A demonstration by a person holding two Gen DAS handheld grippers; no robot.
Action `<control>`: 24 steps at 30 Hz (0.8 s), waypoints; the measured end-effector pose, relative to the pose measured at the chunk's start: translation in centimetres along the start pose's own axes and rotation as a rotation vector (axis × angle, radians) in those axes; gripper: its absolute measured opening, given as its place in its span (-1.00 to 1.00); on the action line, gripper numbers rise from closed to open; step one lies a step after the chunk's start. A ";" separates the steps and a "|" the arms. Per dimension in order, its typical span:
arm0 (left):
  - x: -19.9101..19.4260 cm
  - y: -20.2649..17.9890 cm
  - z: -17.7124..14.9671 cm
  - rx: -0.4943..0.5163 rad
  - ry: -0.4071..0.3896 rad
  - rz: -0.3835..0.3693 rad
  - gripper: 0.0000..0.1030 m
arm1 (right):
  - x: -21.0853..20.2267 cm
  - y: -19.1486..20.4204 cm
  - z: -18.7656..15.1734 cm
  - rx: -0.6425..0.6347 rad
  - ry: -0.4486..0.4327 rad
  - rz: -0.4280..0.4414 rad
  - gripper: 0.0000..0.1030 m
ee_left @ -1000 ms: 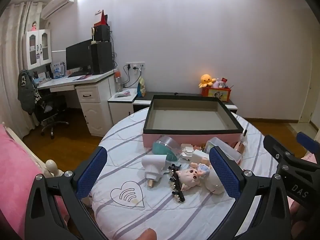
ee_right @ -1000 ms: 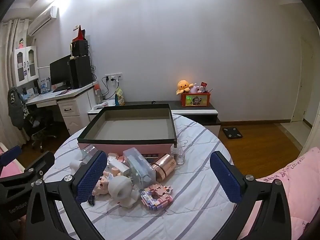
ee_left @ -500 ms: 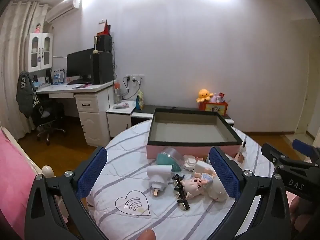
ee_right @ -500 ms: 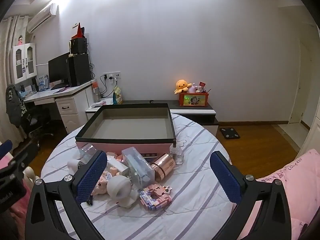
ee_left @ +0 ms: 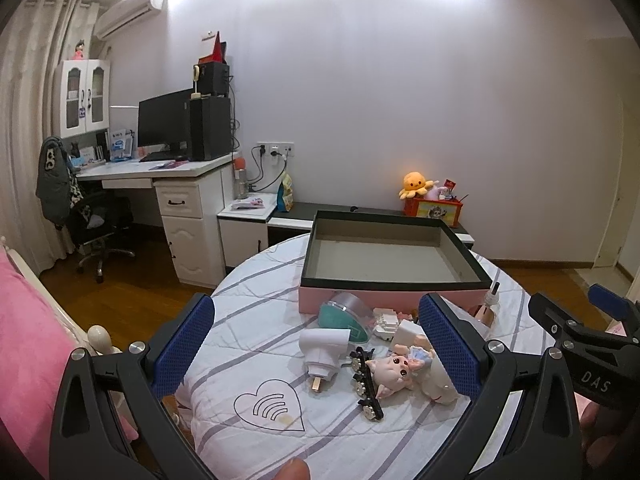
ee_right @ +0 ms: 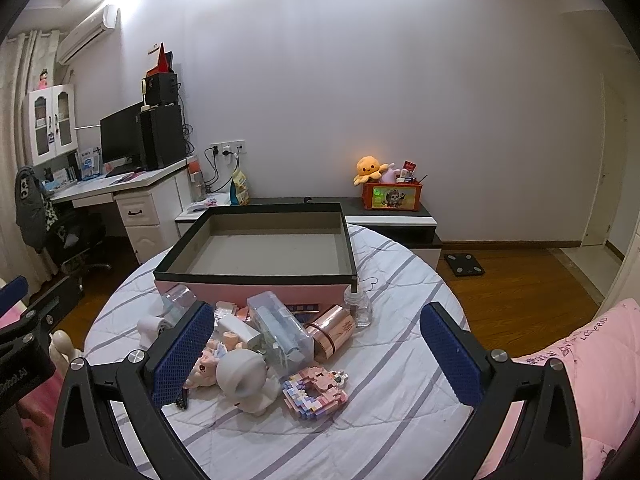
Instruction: Organize rigid objects
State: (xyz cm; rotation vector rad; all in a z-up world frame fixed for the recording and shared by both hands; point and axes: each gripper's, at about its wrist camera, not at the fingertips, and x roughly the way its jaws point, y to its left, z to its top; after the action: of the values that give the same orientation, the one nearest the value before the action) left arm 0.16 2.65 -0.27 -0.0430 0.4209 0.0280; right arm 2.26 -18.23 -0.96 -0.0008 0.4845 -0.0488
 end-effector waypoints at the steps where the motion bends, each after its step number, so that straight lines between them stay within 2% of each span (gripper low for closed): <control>1: 0.1 0.0 0.0 0.001 0.001 0.001 1.00 | -0.1 0.1 0.0 -0.002 0.000 0.001 1.00; 24: -0.3 -0.2 0.5 0.001 0.000 -0.014 1.00 | -0.7 0.0 0.3 0.003 -0.020 0.002 1.00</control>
State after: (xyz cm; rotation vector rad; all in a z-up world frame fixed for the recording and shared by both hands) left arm 0.11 2.50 0.29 -0.0447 0.4205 0.0136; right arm 1.79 -18.21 -0.34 0.0021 0.4640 -0.0480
